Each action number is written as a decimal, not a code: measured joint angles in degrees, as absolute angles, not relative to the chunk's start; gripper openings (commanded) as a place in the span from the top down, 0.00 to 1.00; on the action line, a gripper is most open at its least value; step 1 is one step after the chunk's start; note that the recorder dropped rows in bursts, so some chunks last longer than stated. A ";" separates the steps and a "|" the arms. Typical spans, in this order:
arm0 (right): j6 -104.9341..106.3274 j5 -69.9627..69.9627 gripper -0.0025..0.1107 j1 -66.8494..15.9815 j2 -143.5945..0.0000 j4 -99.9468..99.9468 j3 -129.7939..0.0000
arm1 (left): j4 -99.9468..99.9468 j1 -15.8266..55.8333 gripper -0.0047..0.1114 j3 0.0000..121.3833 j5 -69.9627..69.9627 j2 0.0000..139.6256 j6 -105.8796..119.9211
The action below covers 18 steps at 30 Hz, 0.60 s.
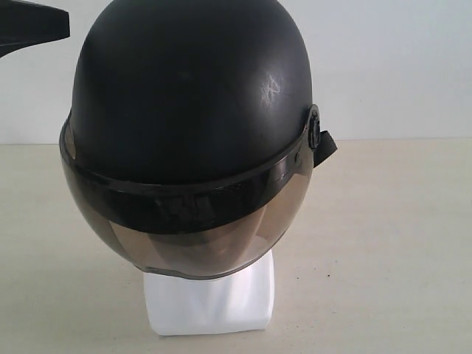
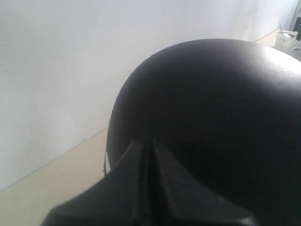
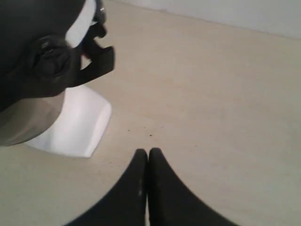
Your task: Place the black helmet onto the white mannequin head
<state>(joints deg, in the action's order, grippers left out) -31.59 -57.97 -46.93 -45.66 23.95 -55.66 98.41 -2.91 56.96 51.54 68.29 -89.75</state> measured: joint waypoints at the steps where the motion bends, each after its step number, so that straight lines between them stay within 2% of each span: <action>1: -31.59 -55.91 0.98 -46.93 -45.53 23.25 -53.85 | 99.08 -2.91 0.92 56.71 50.62 67.36 -90.03; 10: -31.51 -24.42 0.98 -46.93 -42.44 25.51 -34.60 | 99.63 -3.26 0.92 44.88 38.22 50.78 -92.21; 18: -31.29 -12.08 0.98 -46.93 -33.07 33.30 -24.99 | 100.42 -3.40 0.92 32.88 34.60 34.81 -95.81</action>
<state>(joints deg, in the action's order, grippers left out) -31.29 -12.08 -46.93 -33.07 33.30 -24.99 100.42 -3.40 32.88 34.60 34.81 -95.81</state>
